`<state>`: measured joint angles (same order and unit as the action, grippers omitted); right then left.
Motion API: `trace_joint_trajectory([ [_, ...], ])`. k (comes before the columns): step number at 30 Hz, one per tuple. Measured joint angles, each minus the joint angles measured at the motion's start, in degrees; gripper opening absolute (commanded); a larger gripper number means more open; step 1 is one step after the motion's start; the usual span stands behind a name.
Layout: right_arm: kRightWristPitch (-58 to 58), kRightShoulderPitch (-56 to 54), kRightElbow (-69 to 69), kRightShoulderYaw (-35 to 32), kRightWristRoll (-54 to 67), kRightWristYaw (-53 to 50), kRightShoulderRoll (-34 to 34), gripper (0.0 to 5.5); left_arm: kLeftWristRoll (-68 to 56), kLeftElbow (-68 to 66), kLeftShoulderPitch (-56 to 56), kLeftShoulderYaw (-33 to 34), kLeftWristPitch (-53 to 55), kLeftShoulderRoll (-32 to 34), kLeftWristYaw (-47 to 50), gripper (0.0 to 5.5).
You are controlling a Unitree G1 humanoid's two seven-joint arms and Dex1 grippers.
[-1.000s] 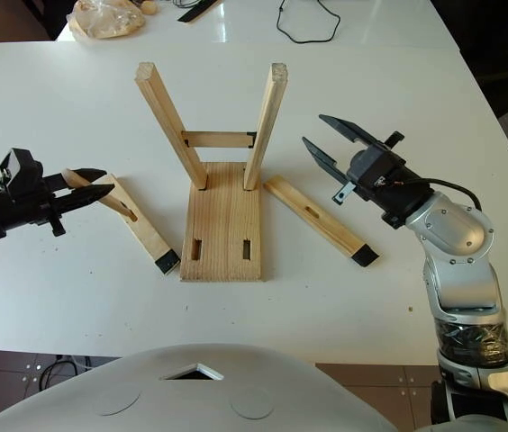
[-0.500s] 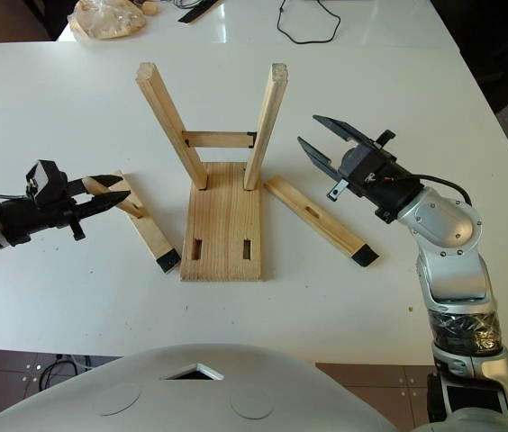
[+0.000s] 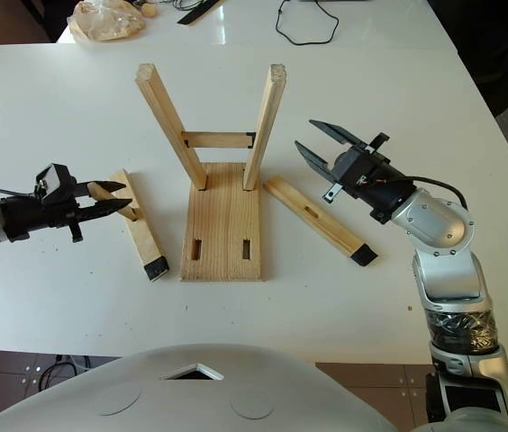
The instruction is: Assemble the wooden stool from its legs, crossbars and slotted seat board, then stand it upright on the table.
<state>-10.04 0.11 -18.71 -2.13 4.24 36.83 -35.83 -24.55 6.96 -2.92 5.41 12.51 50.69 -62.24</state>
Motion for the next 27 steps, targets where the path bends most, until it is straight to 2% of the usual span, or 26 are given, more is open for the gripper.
trace_joint_trajectory([
  [11,-0.2,-1.0,1.8,1.8,0.0,0.7,0.0,1.68,-0.5,-0.8,2.0,-1.9,0.2,-2.0,1.4,1.30],
  [27,-1.5,-5.7,6.5,2.2,1.5,5.2,-0.2,1.68,-3.1,-0.2,-0.9,-0.6,-0.8,-6.1,6.0,1.30],
])
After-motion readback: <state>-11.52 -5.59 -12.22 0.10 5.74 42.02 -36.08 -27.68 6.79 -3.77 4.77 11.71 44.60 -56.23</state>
